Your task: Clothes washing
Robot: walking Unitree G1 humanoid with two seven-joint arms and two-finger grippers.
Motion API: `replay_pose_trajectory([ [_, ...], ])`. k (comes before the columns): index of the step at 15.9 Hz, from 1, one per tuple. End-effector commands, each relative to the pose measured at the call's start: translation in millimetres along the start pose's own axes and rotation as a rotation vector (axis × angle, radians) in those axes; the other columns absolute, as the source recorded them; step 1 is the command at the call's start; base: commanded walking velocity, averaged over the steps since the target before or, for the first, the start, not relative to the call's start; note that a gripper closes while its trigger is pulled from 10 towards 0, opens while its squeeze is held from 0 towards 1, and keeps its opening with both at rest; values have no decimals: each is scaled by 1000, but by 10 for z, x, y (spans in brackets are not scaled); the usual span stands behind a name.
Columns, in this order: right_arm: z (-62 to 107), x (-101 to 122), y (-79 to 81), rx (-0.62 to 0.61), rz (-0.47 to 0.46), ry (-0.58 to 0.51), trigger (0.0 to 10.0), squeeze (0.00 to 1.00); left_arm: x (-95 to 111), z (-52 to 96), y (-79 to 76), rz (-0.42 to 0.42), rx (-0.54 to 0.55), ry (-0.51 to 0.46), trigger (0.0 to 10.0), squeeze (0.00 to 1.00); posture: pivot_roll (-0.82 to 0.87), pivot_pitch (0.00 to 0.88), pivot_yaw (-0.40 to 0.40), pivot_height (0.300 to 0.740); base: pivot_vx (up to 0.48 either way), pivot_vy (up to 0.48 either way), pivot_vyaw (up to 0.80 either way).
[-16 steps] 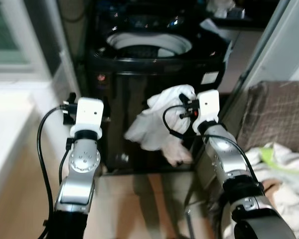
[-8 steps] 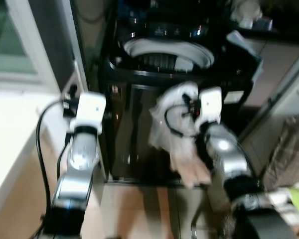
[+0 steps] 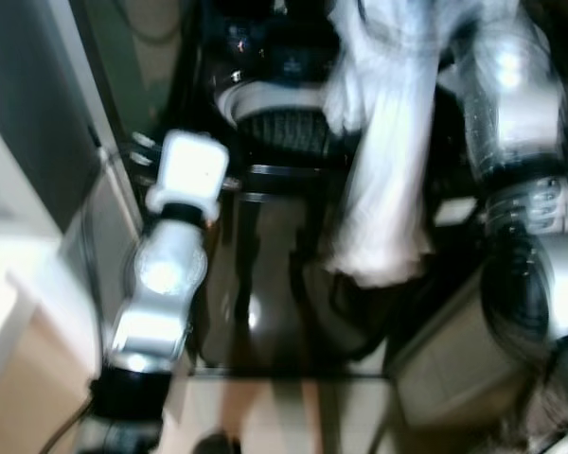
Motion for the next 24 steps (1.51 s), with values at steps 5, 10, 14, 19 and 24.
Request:
replay_pose_trajectory([
  [5, -122, -114, -191, -81, 252, 180, 10000, 0, 357, -18, -34, -24, -1, -100, 10000, 0, 106, 0, -93, 740, 384, 0, 0],
  [10, 937, -1680, 671, 135, 28, 720, 10000, 0, 427, 112, 18, -19, -5, -88, 10000, 0, 167, 31, -100, 740, 0, 0, 0],
  [14, 1271, -1919, 1001, 109, -222, 859, 10000, 1000, 435, 154, 36, -38, -14, -68, 10000, 0, 186, 49, -94, 740, 0, 0, 0],
  [19, 1003, -1725, 861, -91, -595, 783, 10000, 1000, 416, 156, -9, -33, -35, -55, 10000, 0, 172, 42, -90, 740, 0, 0, 0],
  [24, 763, -1500, 650, -80, -475, 625, 10000, 1000, 329, 139, -84, -8, -59, -31, 10000, 0, 110, 9, -74, 740, 0, 0, 0],
])
Point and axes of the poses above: a point about 5 cm out from each wrist's last joint towards the gripper, its own z axis pointing back from the gripper into the wrist, its own x axis along the axis of the wrist's last joint, y = z × x, the point moved 5 cm from there along -z, pointing out of the wrist towards the gripper, and after that the axes turned 12 degrees about z, right-handed, at the moved point
